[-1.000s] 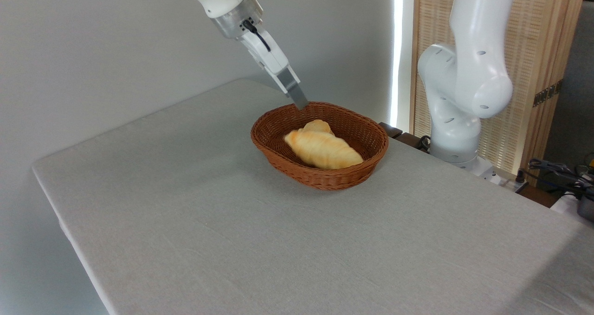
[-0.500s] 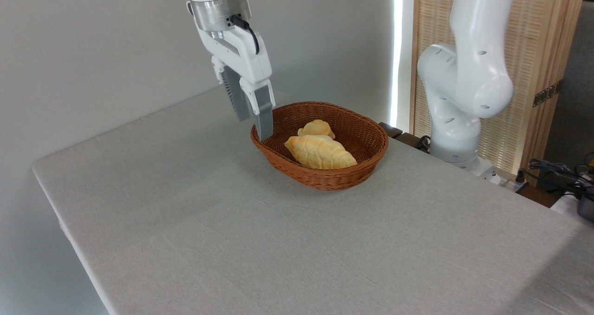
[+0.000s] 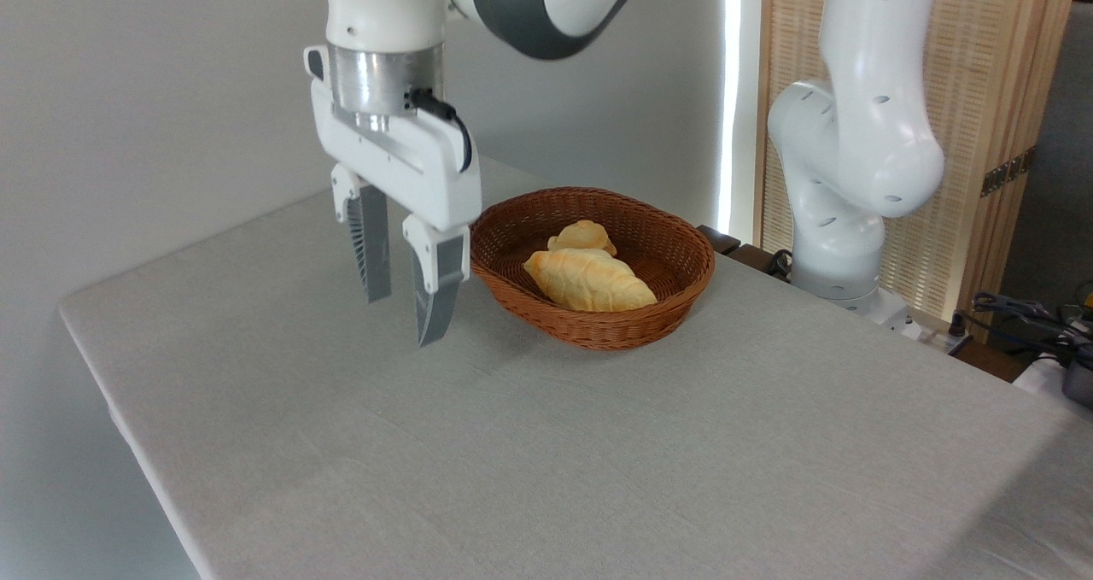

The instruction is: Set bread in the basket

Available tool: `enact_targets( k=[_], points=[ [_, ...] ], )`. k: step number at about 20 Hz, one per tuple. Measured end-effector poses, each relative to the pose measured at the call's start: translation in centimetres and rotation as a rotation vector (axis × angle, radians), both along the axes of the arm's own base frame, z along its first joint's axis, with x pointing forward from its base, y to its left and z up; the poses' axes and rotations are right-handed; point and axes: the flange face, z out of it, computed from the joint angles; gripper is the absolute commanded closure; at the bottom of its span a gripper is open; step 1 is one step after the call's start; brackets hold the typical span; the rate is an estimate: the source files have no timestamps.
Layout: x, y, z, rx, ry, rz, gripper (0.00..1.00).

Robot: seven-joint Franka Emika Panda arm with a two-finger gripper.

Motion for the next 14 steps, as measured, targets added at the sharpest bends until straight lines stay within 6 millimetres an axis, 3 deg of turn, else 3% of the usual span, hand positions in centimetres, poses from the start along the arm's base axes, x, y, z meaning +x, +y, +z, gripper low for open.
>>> enact_targets(
  k=[14],
  points=[
    [0.51, 1.0, -0.38, 0.002, -0.007, 0.014, 0.0]
  ],
)
